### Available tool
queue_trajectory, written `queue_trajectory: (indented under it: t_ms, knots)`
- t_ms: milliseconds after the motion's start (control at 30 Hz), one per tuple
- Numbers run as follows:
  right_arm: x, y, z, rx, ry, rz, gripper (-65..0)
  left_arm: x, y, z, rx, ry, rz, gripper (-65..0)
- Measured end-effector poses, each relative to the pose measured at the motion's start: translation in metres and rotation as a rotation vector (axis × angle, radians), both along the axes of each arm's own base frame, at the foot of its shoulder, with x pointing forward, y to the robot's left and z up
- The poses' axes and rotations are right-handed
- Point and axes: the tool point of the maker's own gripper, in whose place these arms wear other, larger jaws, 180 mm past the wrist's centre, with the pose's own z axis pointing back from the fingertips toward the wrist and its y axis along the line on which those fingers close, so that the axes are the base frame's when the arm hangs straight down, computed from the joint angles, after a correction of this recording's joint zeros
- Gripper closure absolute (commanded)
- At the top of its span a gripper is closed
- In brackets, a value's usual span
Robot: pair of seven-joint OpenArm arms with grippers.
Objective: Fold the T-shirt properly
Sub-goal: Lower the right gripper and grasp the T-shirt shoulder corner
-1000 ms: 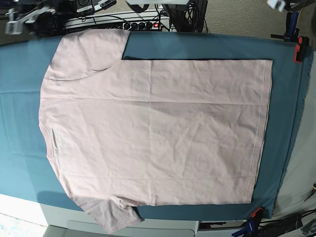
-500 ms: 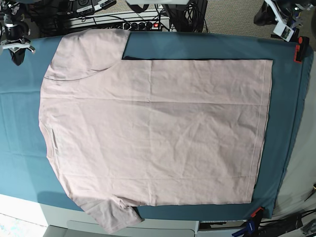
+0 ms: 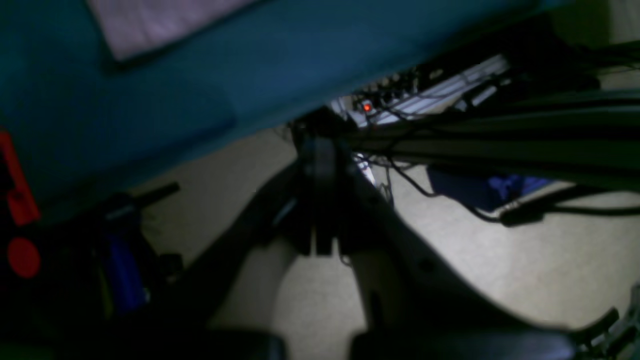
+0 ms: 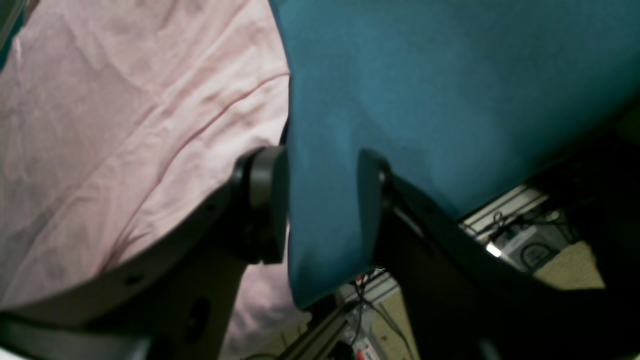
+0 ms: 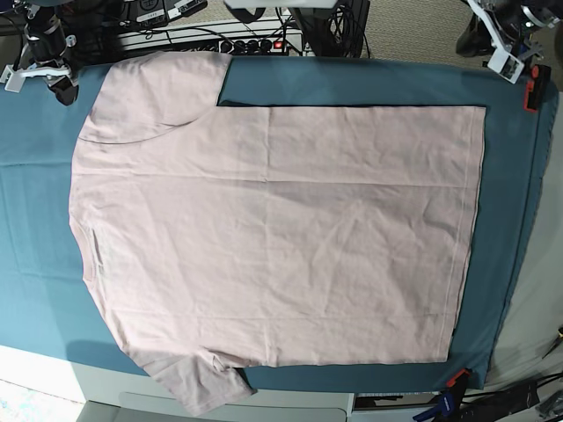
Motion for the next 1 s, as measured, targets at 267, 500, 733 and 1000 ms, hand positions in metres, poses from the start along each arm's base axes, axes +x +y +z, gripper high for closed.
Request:
queue_trajectory:
  t_ms: [267,500,733,1000]
  knots:
    - [-0.009,0.009,-0.032,0.116,0.015,-0.023,-23.2,0.008,0.000,0.002,-0.001,-0.023,0.000,0.0]
    - [0.028,0.058,-0.044,0.243,-0.075,0.127,-23.2,0.007,0.000,0.002,0.000,-0.023,-0.001,0.0]
    - [0.030,0.076,-0.046,0.274,-0.074,0.185,-23.2,0.010,-0.001,0.003,-0.003,-0.048,0.014,0.0]
    - [0.012,0.076,-0.049,0.280,-0.057,0.178,-17.6,0.014,-0.002,0.002,0.012,-0.084,0.027,0.0]
